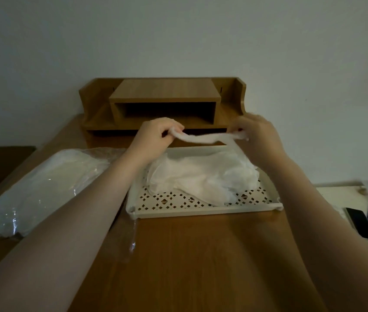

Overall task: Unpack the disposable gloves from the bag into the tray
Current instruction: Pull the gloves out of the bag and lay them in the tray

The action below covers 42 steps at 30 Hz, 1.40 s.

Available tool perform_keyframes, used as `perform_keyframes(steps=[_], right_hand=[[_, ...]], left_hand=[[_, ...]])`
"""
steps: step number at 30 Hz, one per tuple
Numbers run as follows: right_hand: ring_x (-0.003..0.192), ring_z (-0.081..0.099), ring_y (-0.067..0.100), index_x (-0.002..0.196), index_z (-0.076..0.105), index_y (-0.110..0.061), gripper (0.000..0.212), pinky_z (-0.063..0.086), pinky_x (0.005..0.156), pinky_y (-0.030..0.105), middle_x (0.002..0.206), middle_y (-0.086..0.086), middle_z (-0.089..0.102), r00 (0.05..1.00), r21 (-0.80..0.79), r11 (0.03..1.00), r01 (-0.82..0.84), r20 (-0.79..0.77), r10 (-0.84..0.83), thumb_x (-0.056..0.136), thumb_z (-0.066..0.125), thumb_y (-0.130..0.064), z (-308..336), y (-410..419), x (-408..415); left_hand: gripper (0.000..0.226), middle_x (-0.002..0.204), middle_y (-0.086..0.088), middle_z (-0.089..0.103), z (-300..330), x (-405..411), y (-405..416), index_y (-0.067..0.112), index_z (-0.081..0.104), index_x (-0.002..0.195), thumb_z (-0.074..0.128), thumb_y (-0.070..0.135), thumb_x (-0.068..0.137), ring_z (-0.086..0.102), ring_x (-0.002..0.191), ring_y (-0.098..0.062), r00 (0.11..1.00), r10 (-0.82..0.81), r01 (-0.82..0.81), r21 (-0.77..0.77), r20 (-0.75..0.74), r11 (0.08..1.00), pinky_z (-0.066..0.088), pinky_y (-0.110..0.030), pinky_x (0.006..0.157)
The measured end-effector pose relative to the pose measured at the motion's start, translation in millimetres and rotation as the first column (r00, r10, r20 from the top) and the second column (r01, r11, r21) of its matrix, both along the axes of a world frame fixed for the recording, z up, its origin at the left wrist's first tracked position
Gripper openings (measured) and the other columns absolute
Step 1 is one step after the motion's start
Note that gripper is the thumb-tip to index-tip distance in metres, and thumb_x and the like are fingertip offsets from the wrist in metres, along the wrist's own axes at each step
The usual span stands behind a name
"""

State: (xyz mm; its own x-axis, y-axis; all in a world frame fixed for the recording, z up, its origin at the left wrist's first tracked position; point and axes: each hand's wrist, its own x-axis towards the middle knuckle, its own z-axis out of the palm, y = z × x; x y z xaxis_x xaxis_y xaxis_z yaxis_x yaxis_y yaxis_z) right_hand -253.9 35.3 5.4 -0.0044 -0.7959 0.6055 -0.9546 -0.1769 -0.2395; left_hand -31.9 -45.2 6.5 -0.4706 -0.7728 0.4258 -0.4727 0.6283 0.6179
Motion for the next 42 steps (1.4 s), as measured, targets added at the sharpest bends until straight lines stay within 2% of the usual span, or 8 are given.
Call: perform_keyframes(steps=[11,19,22,25,28,34,39,42], right_hand=[[0.107,0.051,0.02,0.12,0.052,-0.021,0.032,0.026,0.106,0.031,0.117,-0.001,0.055,0.906,0.367,0.928,0.063,-0.411,0.101,0.09,0.055,-0.013,-40.2,26.4,18.4],[0.096,0.054,0.02,0.104,0.063,-0.022,0.025,0.045,0.083,0.031,0.108,0.0,0.056,0.94,0.657,0.702,0.273,-0.338,-0.049,0.09,0.043,-0.02,-21.2,44.1,19.7],[0.061,0.048,0.014,0.067,0.05,-0.012,0.032,0.037,0.054,0.025,0.073,0.001,0.051,0.954,0.475,0.83,0.293,-0.198,-0.223,0.093,0.035,-0.021,-11.3,44.5,33.9],[0.097,0.056,0.02,0.11,0.058,-0.013,0.029,0.048,0.076,0.03,0.109,0.006,0.057,0.971,0.306,0.931,0.197,-0.19,-0.143,0.099,0.037,-0.029,-17.9,32.4,54.0],[0.145,0.013,0.026,0.15,0.018,-0.015,0.067,0.009,0.117,0.043,0.157,0.006,0.018,0.955,0.604,0.78,0.161,-0.294,0.031,0.096,0.034,-0.052,-48.2,15.0,60.6],[0.145,-0.015,0.027,0.152,-0.006,-0.023,0.1,-0.013,0.113,0.055,0.159,0.003,-0.014,0.953,0.734,0.622,0.272,-0.295,-0.069,0.078,0.026,-0.083,-71.3,9.6,19.6],[0.147,-0.005,0.026,0.151,0.013,-0.019,0.086,-0.007,0.114,0.053,0.16,0.006,0.0,0.967,0.606,0.754,0.253,-0.185,-0.176,0.086,0.025,-0.073,-55.4,17.6,38.5],[0.126,0.046,0.027,0.131,0.052,-0.013,0.041,0.036,0.104,0.037,0.143,0.008,0.043,0.996,0.243,0.97,0.006,0.09,-0.028,0.098,0.044,-0.036,-29.7,27.3,72.4]], left_hand=[[0.035,0.127,0.006,0.06,-24.5,12.8,7.6,0.028,0.067,0.115,0.043,0.01,0.097,0.045,0.123,-0.017,0.709,0.016,0.155,-0.178,0.705,0.972,0.022,-0.035,0.108],[0.032,0.113,0.007,0.065,-24.4,20.5,18.1,0.027,0.069,0.108,0.042,0.022,0.091,0.052,0.112,-0.013,0.639,0.042,0.048,-0.095,0.768,0.994,0.024,-0.038,0.111],[0.033,0.113,0.003,0.062,-15.4,7.2,27.9,0.02,0.069,0.104,0.039,0.027,0.092,0.049,0.115,-0.015,0.713,0.181,0.03,-0.287,0.677,0.958,0.022,-0.038,0.113],[0.034,0.132,0.0,0.054,-15.2,-20.8,43.6,0.015,0.056,0.125,0.039,0.02,0.097,0.042,0.126,-0.015,0.761,0.13,0.116,-0.33,0.636,0.937,0.019,-0.034,0.113],[0.039,0.143,-0.007,0.042,-38.4,-37.1,50.0,0.012,0.042,0.137,0.039,0.023,0.099,0.039,0.13,-0.021,0.653,0.003,0.162,-0.143,0.757,0.976,0.029,-0.035,0.109],[0.085,0.157,-0.012,-0.011,-68.9,-20.5,34.1,0.008,-0.007,0.15,0.016,0.066,0.092,-0.005,0.146,-0.026,0.531,0.008,-0.16,0.09,0.848,0.983,0.003,-0.04,0.119],[0.052,0.156,-0.004,0.02,-31.2,-11.6,60.2,0.015,0.022,0.149,0.031,0.035,0.102,0.025,0.141,-0.019,0.776,-0.036,-0.016,0.077,0.63,0.997,0.025,-0.034,0.112],[0.034,0.136,0.001,0.051,-9.0,17.7,75.4,0.017,0.054,0.129,0.041,0.012,0.099,0.048,0.123,-0.015,0.953,0.031,0.022,-0.169,0.302,0.985,0.04,-0.029,0.1]])
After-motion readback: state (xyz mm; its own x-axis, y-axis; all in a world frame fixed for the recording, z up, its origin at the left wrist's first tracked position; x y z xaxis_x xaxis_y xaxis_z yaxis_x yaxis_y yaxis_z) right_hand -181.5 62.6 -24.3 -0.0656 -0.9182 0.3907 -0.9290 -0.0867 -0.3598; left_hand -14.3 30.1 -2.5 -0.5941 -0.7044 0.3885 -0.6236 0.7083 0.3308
